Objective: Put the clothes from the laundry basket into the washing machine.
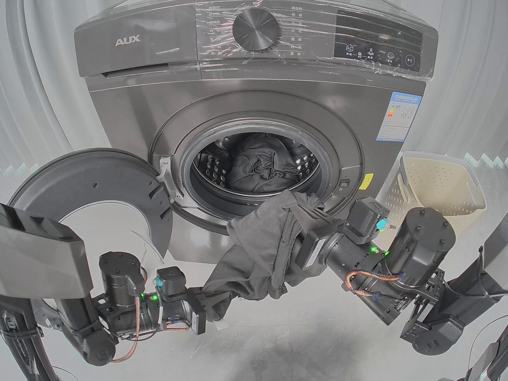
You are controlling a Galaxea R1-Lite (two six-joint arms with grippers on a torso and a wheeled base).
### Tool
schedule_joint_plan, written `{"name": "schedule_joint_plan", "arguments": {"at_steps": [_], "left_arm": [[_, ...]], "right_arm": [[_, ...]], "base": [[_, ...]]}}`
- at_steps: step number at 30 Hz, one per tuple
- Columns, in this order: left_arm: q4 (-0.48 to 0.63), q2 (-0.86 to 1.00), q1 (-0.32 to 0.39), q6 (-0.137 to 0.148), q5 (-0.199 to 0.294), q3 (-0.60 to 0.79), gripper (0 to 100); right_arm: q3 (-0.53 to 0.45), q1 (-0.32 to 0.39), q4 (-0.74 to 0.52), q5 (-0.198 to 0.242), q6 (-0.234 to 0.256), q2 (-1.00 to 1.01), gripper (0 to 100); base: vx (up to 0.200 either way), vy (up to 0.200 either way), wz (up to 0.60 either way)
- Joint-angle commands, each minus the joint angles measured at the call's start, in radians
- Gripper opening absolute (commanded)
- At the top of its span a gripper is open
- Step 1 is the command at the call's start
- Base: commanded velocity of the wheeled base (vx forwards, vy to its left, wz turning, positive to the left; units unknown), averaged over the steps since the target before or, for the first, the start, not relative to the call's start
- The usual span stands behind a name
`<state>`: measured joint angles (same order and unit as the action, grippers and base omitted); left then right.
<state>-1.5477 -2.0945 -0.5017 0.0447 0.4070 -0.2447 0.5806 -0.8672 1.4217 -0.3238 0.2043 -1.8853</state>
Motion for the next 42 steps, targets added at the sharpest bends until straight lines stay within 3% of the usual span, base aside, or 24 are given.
{"name": "schedule_joint_plan", "arguments": {"at_steps": [1,6,20,21,32,42], "left_arm": [[0.001,0.162,-0.02,0.003,0.004,0.102,0],[0.0,0.166,-0.018,0.017,0.004,0.1,0],[0.0,0.172,-0.012,0.011,0.006,0.064,0],[0.0,0.174,-0.012,0.007,0.006,0.061,0],[0.0,0.174,-0.008,-0.006,0.006,0.013,0],[0.0,0.182,-0.005,-0.042,-0.001,-0.039,0]], "right_arm": [[0.01,0.016,0.006,0.012,0.0,-0.072,0],[0.01,0.017,0.023,0.014,0.0,-0.109,0],[-0.015,0.019,0.051,0.031,0.015,-0.149,0],[-0.019,0.019,0.051,0.031,0.015,-0.149,100],[-0.101,0.01,0.034,0.031,0.024,-0.166,100],[-0.14,0.001,0.034,0.028,0.024,-0.204,100]], "base": [[0.0,0.0,0.0],[0.0,0.0,0.0],[0.0,0.0,0.0],[0.0,0.0,0.0],[0.0,0.0,0.0],[0.0,0.0,0.0]]}}
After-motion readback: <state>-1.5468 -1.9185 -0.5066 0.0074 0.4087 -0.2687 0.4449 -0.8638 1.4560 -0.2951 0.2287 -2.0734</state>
